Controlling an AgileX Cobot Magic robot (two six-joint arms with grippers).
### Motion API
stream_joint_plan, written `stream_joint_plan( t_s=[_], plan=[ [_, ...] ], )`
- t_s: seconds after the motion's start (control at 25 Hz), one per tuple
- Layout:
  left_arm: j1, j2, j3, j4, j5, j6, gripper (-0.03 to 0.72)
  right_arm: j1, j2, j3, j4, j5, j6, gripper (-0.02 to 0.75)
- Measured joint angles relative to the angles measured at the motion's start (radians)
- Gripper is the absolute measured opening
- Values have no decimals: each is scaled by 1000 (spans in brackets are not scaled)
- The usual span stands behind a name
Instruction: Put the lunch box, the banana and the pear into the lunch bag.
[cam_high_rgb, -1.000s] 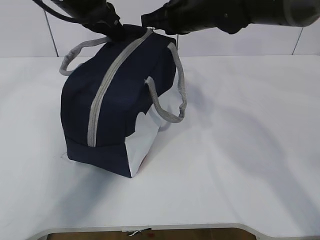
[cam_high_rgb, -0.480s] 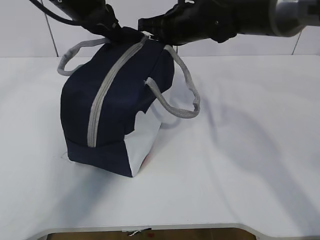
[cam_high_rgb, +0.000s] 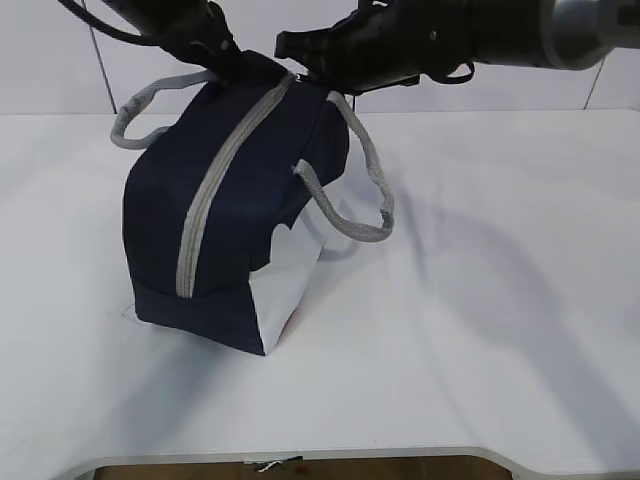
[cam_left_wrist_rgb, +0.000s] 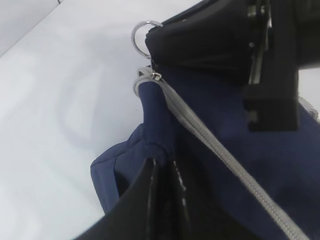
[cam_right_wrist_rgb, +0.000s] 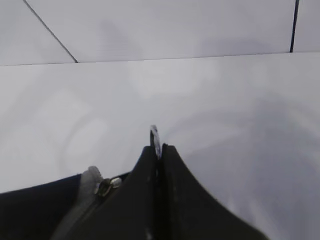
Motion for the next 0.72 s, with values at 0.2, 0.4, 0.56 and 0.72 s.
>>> stream_joint_plan(
  t_s=[0.2,0.4,0.56,0.72],
  plan=[
    [0,-9,2,0,6,0,17,0,2,-2,25,16,0,17],
    [0,-14,4,2,6,0,17,0,-2,-11,54,40,0,17],
    [0,-18,4,2,6,0,17,-2,-18,-38,58,87,-2,17],
    [0,-22,4,-5,-11,-24,36,-9,-40,-66,60,125,-24,17]
  ],
)
